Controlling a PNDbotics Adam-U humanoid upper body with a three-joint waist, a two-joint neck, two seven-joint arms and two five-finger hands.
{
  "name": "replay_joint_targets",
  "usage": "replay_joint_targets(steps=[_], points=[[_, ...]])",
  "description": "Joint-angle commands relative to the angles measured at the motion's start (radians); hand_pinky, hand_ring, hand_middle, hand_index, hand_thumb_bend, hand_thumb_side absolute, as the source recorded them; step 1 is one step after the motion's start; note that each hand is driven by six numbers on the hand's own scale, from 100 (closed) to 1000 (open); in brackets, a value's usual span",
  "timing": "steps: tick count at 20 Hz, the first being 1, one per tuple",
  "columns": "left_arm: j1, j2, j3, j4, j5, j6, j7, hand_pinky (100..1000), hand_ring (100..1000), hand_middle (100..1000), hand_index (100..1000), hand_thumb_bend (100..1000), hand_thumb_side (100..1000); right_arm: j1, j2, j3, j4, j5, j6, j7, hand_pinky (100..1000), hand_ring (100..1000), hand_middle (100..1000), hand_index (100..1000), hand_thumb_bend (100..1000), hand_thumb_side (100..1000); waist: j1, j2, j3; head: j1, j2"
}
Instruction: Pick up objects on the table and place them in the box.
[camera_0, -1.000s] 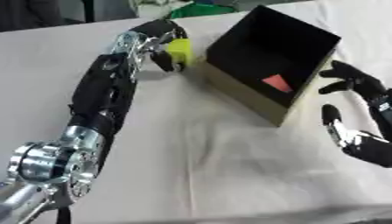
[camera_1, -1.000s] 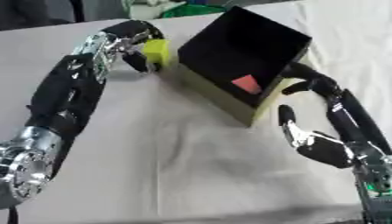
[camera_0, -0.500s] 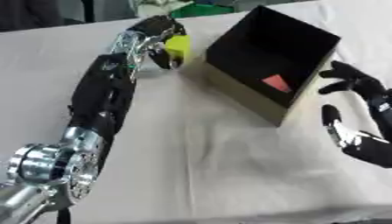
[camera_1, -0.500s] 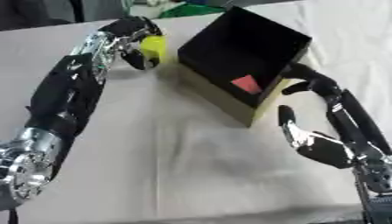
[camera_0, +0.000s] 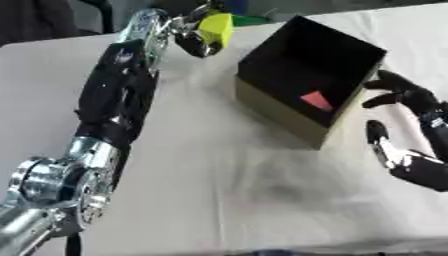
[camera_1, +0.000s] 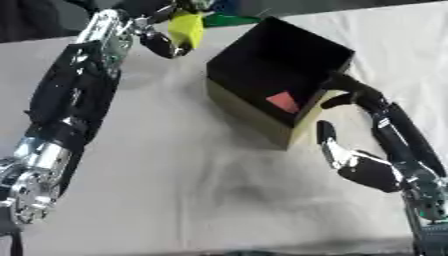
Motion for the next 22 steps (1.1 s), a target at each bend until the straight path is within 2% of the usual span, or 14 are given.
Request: replay_joint_targets(steps=[1, 10, 17, 22], points=[[-0.035, -0.024, -0.043, -0.052, 0.050, -0.062, -0.013, 698, 565, 531, 719, 224, 100, -0.008, -0.008, 0.000, -0.008, -0.006, -0.001, 0.004, 998, 722, 831, 1000, 100, 559, -0.007, -0.021, -0.005, 0.002, -0.004], [-0.022, -0.119, -0.168, -0.026, 0.147, -0.238, -0.082, 702, 590, 568, 739, 223, 110, -0.016, -0.003, 0.005, -0.009, -0.014, -0.004, 0.011, 997, 723, 830, 1000, 100, 554, -0.012, -0.026, -0.012, 0.009, -0.010], [-0.002, -0.164, -0.203, 0.005, 0.188, -0.295, -0.120, 709, 624, 624, 776, 214, 164, -0.018, -0.002, 0.005, -0.009, -0.016, -0.004, 0.015, 997, 723, 830, 1000, 100, 553, -0.015, -0.025, -0.007, 0.010, -0.012], [-0.001, -0.173, -0.216, 0.002, 0.232, -0.331, -0.148, 736, 687, 711, 831, 280, 249, -0.019, -0.002, 0.005, -0.009, -0.016, -0.005, 0.016, 997, 723, 829, 1000, 100, 553, -0.016, -0.023, -0.008, 0.010, -0.012]])
